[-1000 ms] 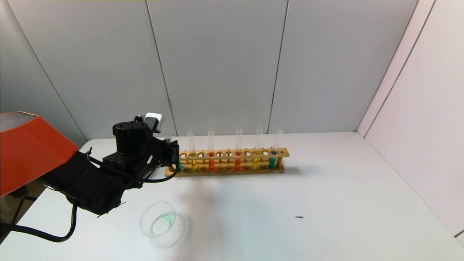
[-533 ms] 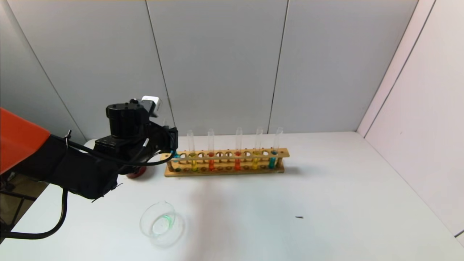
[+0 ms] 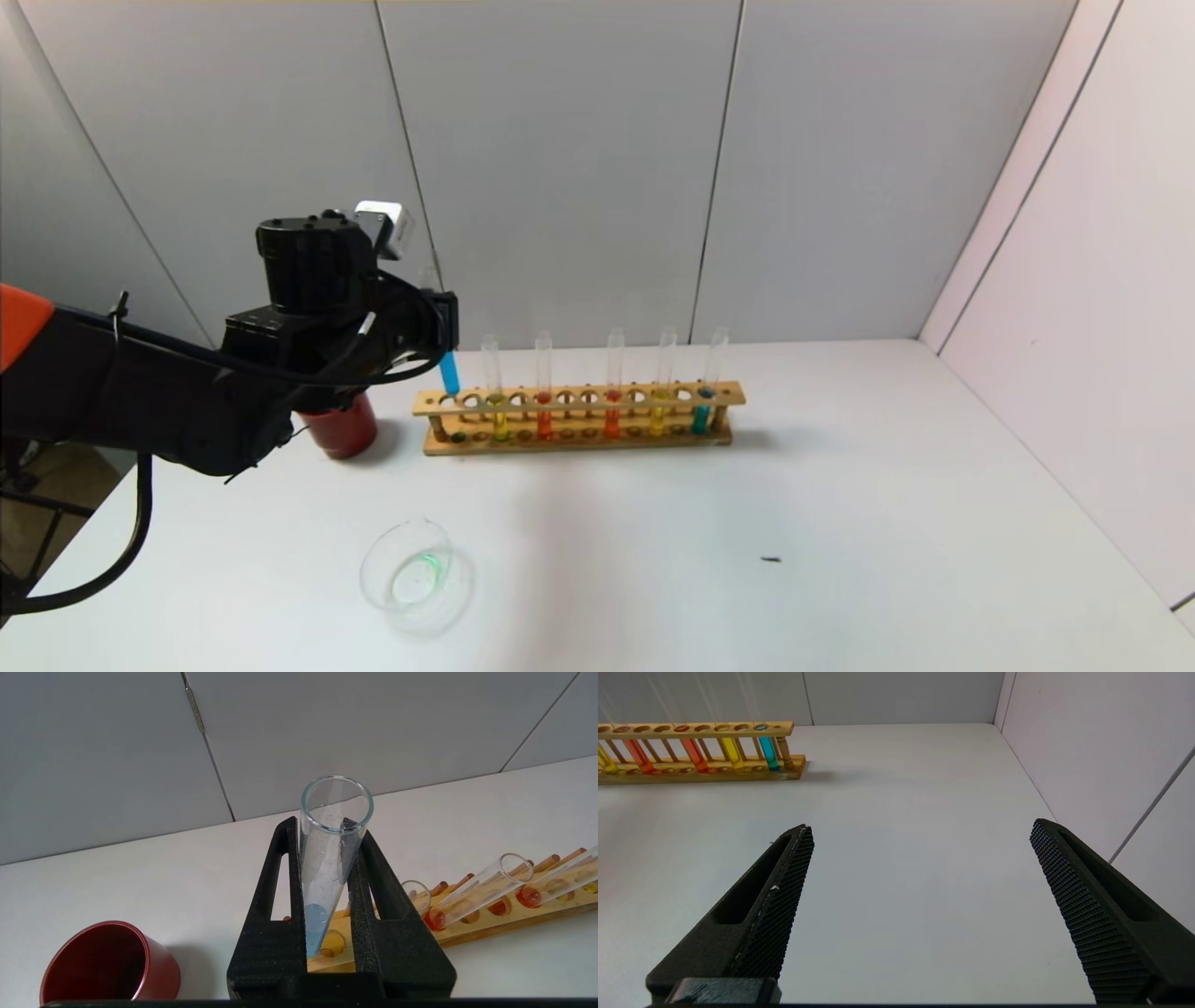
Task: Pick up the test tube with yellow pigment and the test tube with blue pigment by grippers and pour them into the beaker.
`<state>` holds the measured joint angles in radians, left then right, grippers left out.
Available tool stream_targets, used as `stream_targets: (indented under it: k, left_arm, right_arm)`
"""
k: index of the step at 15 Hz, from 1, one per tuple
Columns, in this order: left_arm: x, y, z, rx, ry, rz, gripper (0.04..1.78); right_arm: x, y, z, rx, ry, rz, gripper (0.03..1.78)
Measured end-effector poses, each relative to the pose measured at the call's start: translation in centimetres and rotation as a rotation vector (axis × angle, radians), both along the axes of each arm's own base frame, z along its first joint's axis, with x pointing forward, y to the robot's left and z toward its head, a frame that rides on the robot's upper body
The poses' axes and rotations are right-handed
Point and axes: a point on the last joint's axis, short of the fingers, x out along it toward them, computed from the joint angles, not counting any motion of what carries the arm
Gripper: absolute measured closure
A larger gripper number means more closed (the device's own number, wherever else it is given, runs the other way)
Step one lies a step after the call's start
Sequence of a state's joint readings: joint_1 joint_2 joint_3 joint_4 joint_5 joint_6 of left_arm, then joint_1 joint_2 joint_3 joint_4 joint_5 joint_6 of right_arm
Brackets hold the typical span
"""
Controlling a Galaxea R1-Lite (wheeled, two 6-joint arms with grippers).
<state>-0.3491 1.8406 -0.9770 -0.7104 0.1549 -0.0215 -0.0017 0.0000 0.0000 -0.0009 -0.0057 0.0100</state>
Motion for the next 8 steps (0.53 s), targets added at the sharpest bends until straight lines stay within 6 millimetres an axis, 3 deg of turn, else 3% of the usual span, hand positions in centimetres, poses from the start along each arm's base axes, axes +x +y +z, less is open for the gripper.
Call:
stream_targets:
  k: [4,8]
  left_arm:
    - [-2.0,-0.1,2.1,0.006,-0.005,0.011,1.51]
    - [-6.2,0.8,5.0,0.019,0.011,0.017,1.51]
  right_arm:
    - [0.0,0.0,0.0,0.0,0.0,0.0,0.11]
    - [0.0,0.0,0.0,0.0,0.0,0.0,0.11]
